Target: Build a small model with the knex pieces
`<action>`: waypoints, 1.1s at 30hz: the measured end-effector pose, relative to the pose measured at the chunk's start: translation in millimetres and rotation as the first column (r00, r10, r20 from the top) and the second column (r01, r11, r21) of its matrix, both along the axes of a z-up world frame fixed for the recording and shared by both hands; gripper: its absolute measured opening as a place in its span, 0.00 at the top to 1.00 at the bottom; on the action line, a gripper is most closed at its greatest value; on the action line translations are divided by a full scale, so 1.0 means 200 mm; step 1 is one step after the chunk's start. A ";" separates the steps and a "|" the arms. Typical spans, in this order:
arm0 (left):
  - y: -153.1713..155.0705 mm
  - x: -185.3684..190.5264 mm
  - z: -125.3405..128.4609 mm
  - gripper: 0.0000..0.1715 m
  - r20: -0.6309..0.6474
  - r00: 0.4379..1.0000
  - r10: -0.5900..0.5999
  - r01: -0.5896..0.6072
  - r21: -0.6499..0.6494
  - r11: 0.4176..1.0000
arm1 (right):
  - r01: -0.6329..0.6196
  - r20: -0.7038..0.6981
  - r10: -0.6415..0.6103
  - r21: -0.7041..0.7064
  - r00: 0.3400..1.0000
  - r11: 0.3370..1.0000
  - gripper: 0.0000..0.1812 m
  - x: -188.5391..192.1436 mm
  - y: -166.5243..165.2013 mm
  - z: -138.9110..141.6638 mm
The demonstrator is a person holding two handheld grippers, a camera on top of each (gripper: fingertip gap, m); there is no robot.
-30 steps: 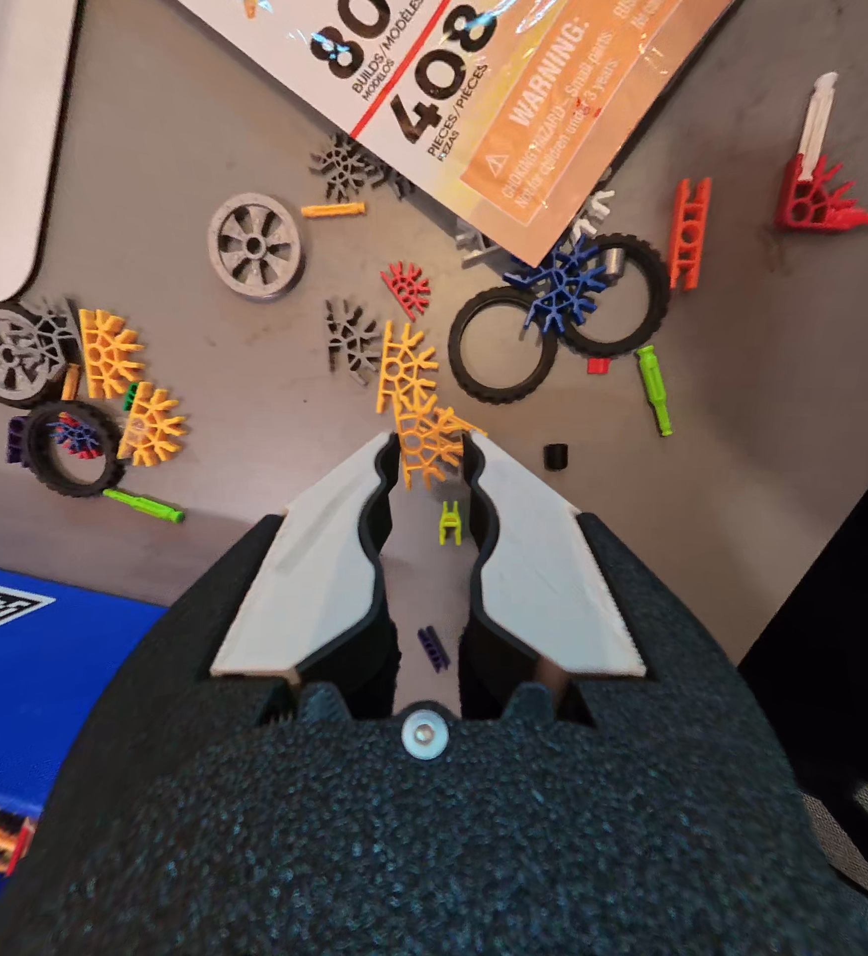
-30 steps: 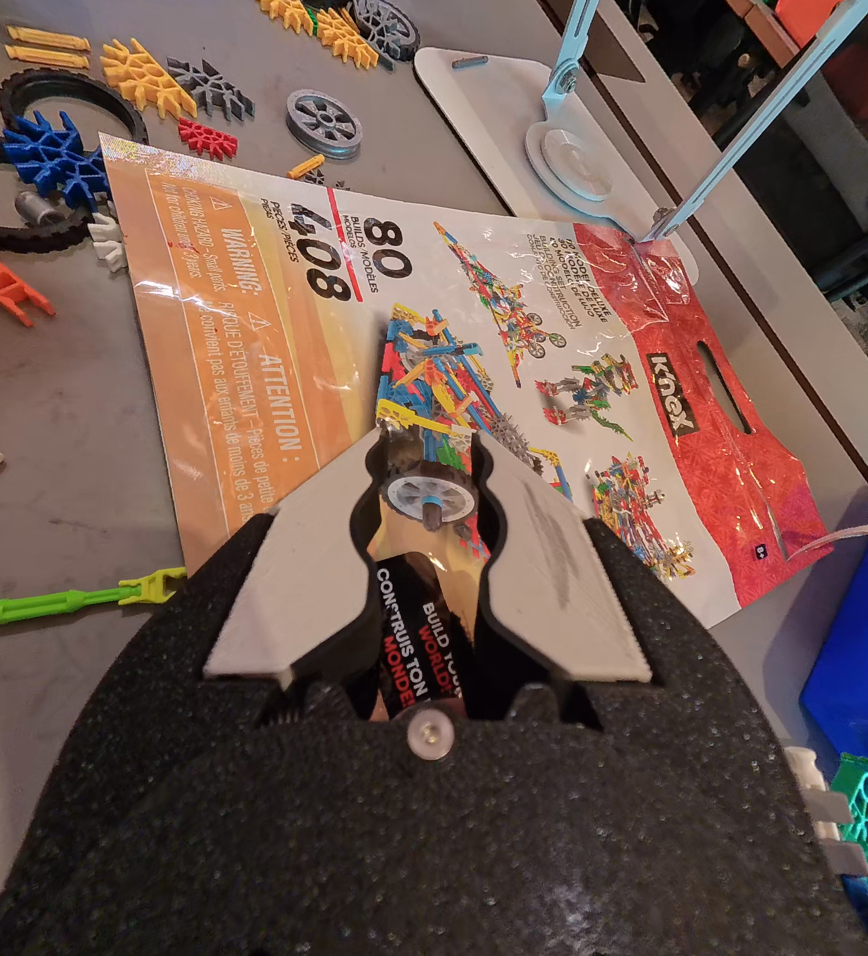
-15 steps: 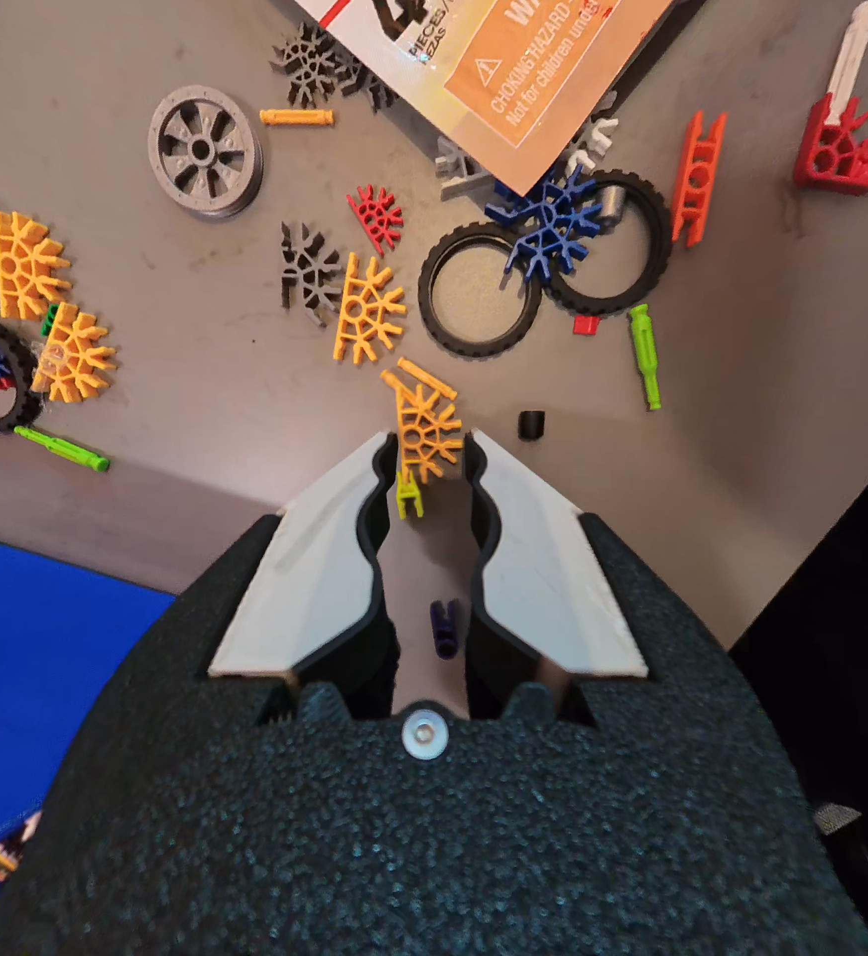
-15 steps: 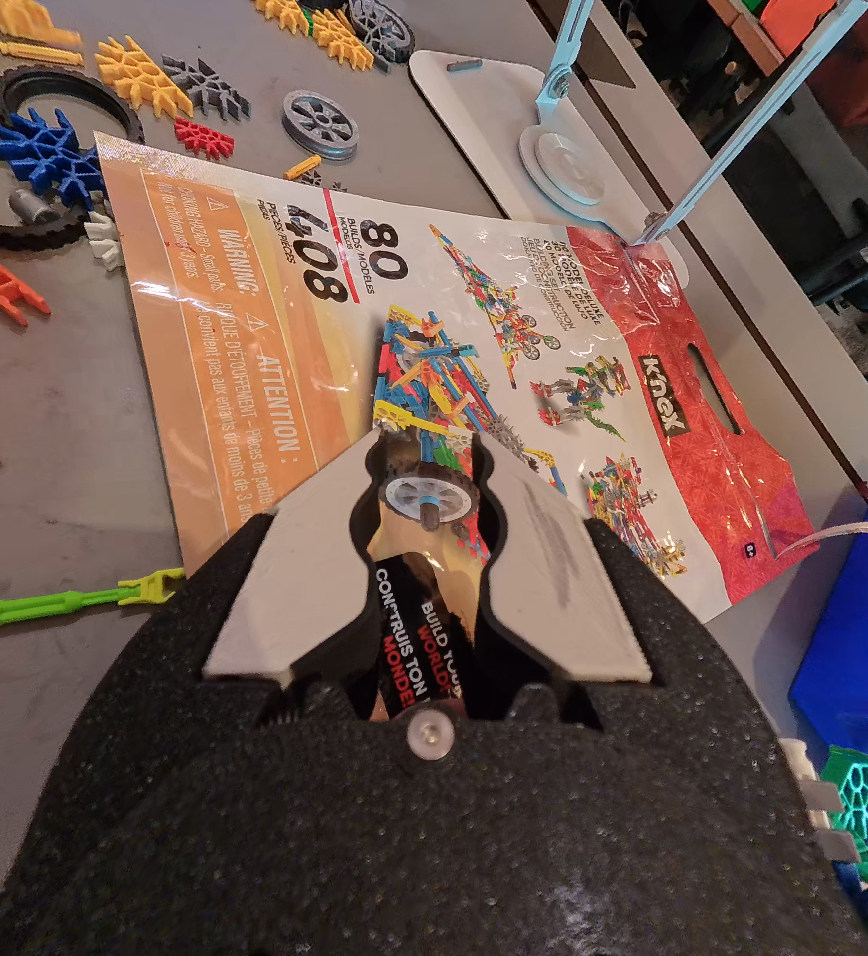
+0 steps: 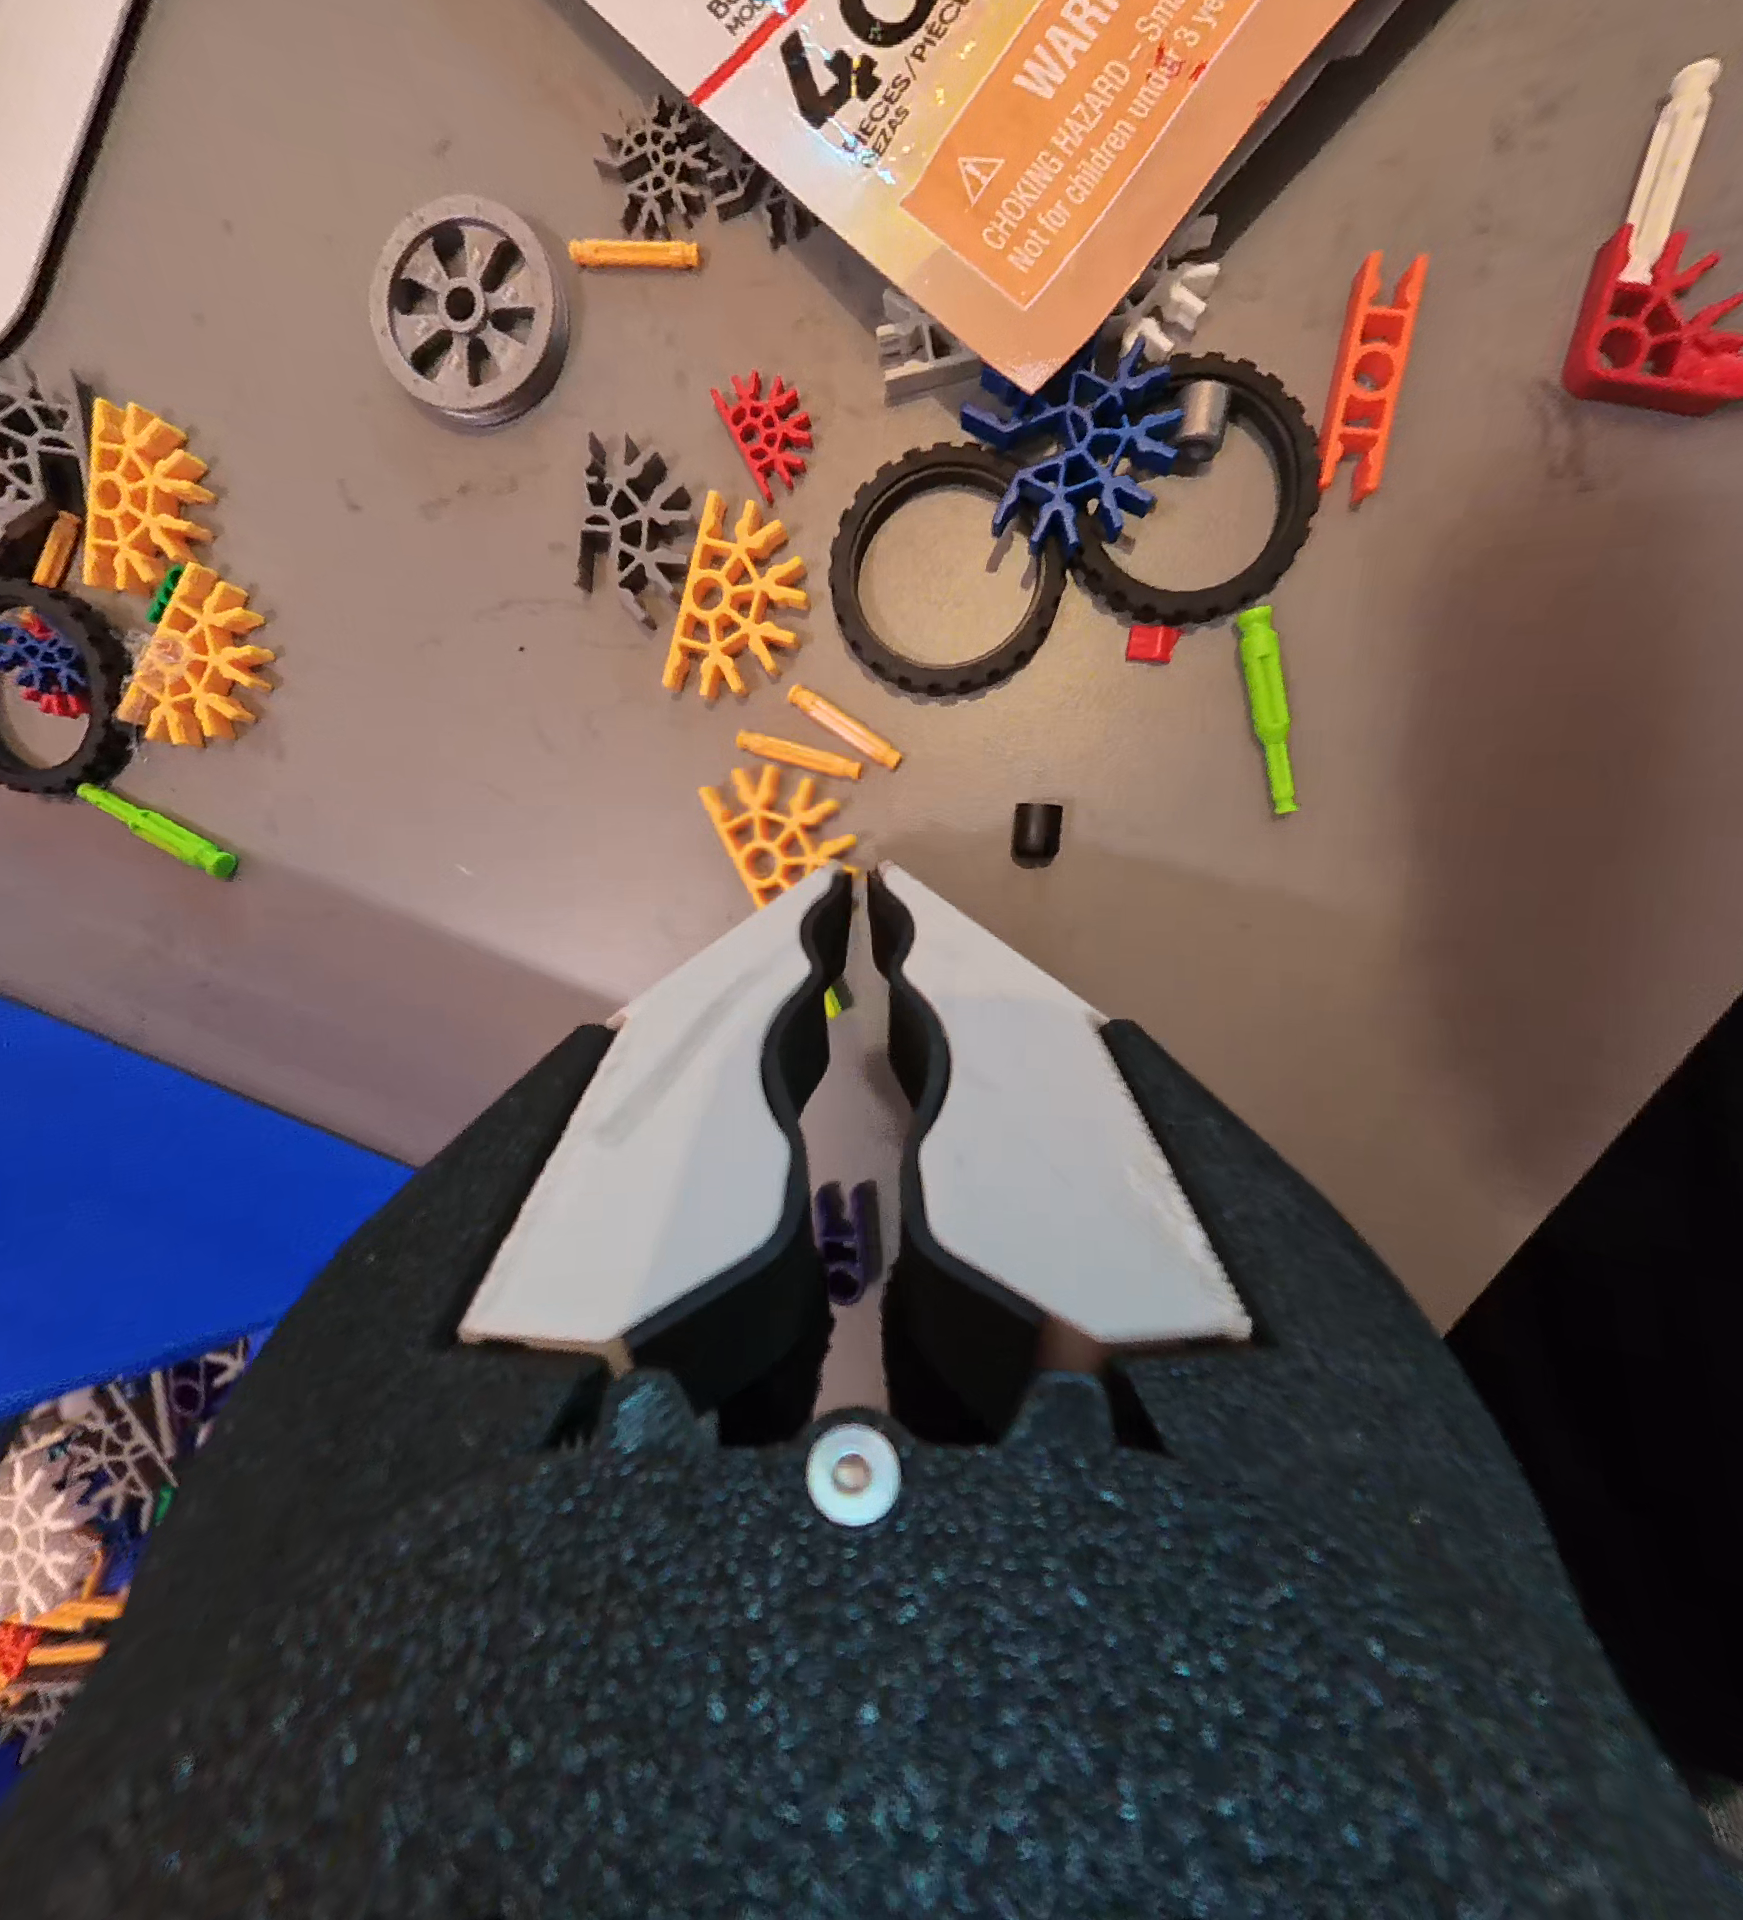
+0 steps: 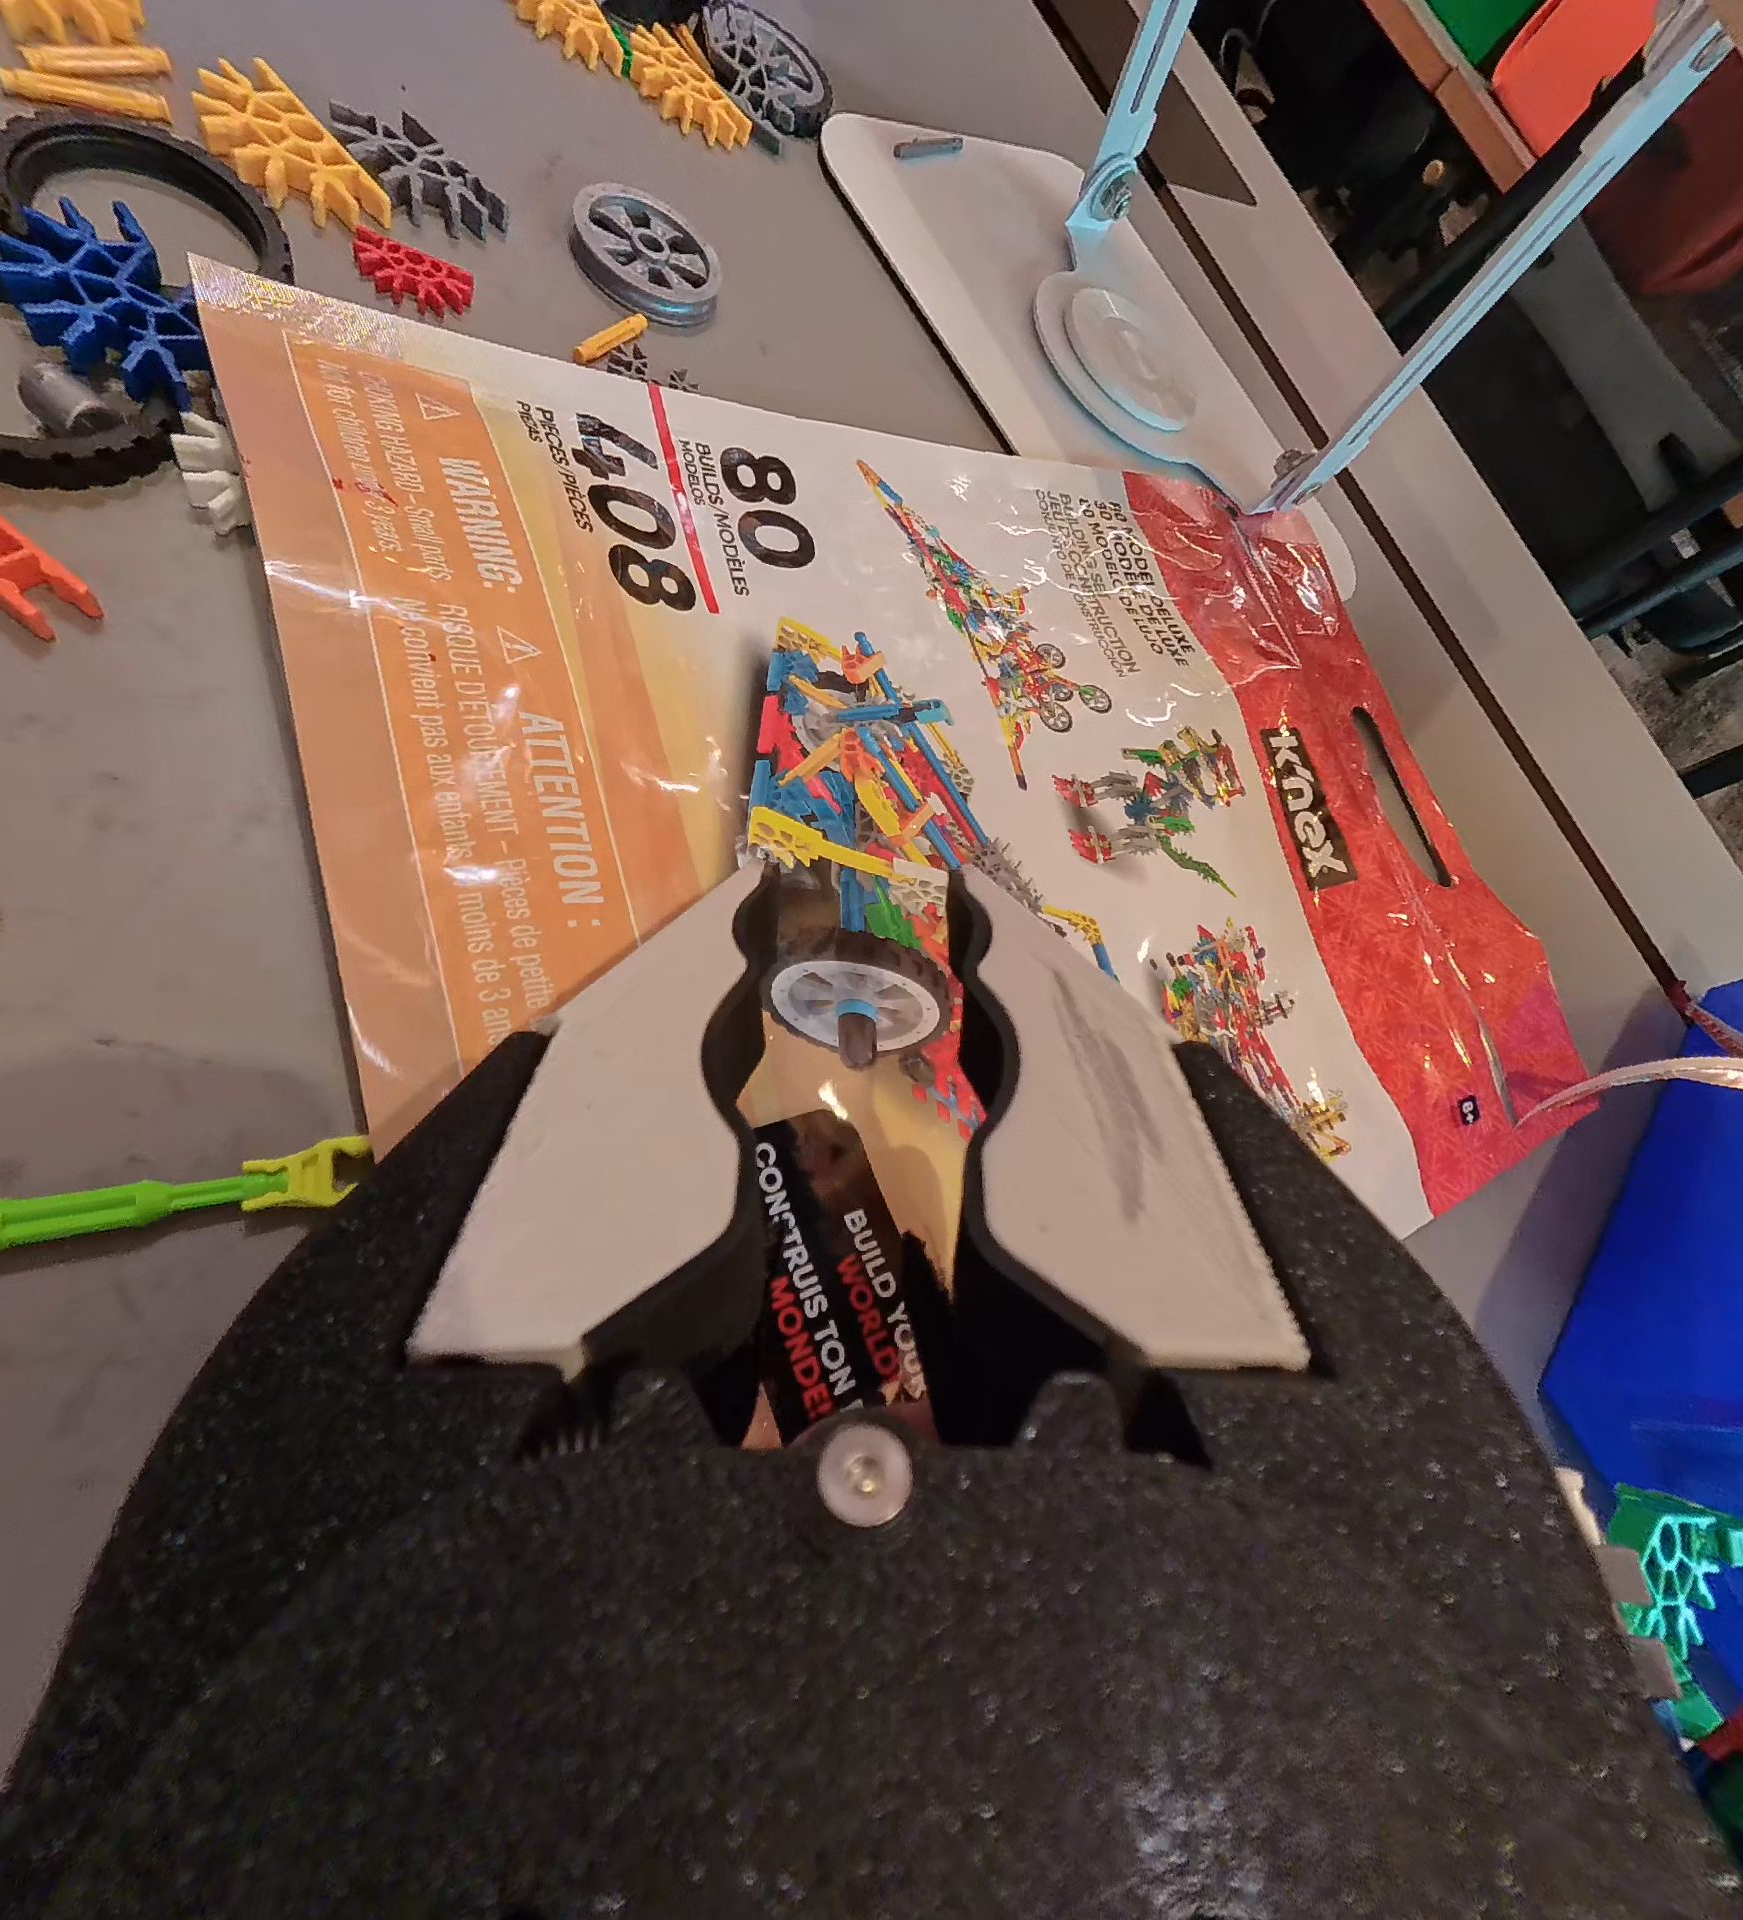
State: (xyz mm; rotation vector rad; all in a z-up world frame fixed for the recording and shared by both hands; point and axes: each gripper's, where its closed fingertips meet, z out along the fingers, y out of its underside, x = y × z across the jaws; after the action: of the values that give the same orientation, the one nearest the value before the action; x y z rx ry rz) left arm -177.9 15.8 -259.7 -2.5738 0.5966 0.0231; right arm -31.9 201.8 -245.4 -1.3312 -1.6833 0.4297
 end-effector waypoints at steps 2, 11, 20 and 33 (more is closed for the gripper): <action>-0.01 -0.01 0.00 1.00 -0.002 1.000 0.023 -0.023 0.014 1.000 | 0.001 0.001 -0.001 0.003 1.000 1.000 0.83 0.00 0.00 0.00; -0.05 0.01 -0.05 0.97 -0.013 0.999 0.037 -0.037 -0.017 0.999 | -0.007 0.000 0.007 0.009 1.000 1.000 0.83 0.01 -0.01 0.01; -0.01 0.00 0.00 0.90 0.024 0.998 0.059 -0.061 0.060 0.996 | -0.011 -0.003 0.010 -0.005 1.000 1.000 0.83 0.01 -0.02 0.01; -0.05 0.11 -0.02 0.87 0.132 0.990 0.045 -0.049 0.027 0.998 | -0.009 -0.003 0.009 -0.022 1.000 1.000 0.83 0.01 -0.02 0.01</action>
State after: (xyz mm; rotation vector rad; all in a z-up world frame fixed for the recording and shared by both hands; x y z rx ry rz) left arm -155.7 5.3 -263.0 -2.5358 0.4834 -0.1192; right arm -29.9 197.7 -244.1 -1.3385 -1.6869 0.4561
